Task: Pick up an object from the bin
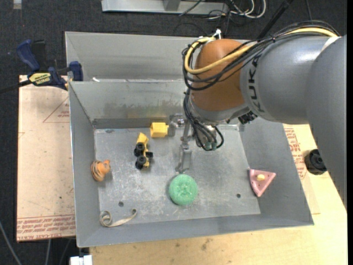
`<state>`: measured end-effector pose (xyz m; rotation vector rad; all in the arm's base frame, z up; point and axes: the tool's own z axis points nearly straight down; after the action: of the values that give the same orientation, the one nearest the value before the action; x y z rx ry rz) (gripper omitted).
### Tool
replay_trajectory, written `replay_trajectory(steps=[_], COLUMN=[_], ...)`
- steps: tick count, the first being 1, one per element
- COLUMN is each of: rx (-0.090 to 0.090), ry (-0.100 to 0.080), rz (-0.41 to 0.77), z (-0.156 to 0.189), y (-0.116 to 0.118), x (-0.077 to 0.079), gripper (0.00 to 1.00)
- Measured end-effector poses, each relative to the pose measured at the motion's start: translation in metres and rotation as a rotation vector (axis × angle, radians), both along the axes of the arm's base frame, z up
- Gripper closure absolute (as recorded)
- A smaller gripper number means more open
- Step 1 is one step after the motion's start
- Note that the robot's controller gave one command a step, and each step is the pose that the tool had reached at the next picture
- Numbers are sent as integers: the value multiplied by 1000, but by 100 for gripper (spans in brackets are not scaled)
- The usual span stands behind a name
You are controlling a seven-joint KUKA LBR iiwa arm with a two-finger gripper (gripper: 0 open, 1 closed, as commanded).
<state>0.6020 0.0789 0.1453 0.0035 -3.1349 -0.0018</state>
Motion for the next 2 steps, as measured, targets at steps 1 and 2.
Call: replay_trajectory(steps=[1,2], rx=[0,0], ry=[-2,-8], rz=[0,18], z=[2,4], y=[0,-2], x=[0,1], gripper=[0,0])
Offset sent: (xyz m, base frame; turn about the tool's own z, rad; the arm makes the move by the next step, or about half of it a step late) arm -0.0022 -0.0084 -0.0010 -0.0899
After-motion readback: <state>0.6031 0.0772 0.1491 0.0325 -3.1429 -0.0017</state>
